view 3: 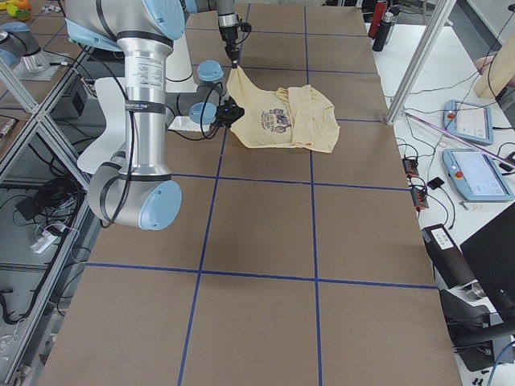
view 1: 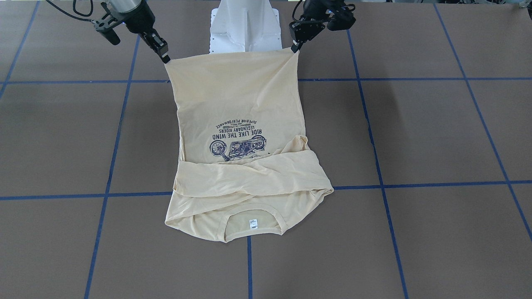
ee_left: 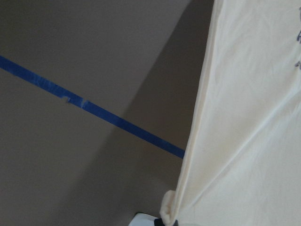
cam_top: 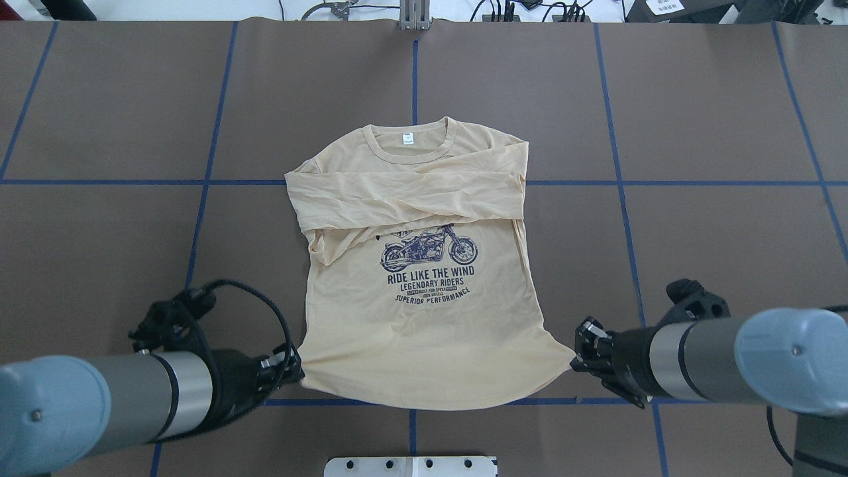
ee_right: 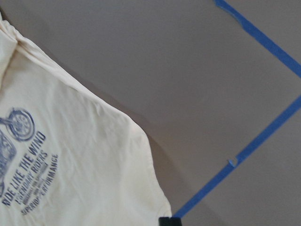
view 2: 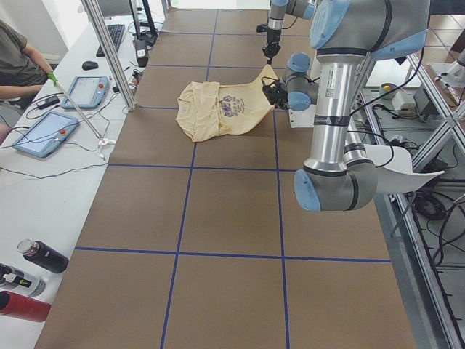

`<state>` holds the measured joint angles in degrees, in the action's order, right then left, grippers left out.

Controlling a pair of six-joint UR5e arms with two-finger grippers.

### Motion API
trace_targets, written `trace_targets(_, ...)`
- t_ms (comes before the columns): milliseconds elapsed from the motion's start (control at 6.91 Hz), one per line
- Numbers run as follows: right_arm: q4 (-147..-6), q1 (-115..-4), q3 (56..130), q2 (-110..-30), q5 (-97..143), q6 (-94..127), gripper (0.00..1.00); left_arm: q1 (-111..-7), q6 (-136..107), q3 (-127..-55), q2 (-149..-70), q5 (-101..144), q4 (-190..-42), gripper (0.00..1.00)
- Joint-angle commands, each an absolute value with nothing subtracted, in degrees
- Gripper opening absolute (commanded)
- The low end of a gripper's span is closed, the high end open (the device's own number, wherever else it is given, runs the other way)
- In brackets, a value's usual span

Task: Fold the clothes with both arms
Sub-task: 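Lift both hem corners and fold them toward the collar with both grippers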

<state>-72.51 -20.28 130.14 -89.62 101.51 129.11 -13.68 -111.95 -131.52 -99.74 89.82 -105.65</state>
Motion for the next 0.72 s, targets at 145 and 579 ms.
trace_targets(145,-83.4,-39.1,117.5,-71.4,115.0,117.3,0.00,-28.8,-101.0,-120.9,-106.7,94.5,-106.4,0.00)
trace_targets(579,-87.7,-47.3,103.0,-59.4,116.6,107.0,0.00,-32.7,-98.3,-110.7,-112.4,94.5,-106.6,0.00)
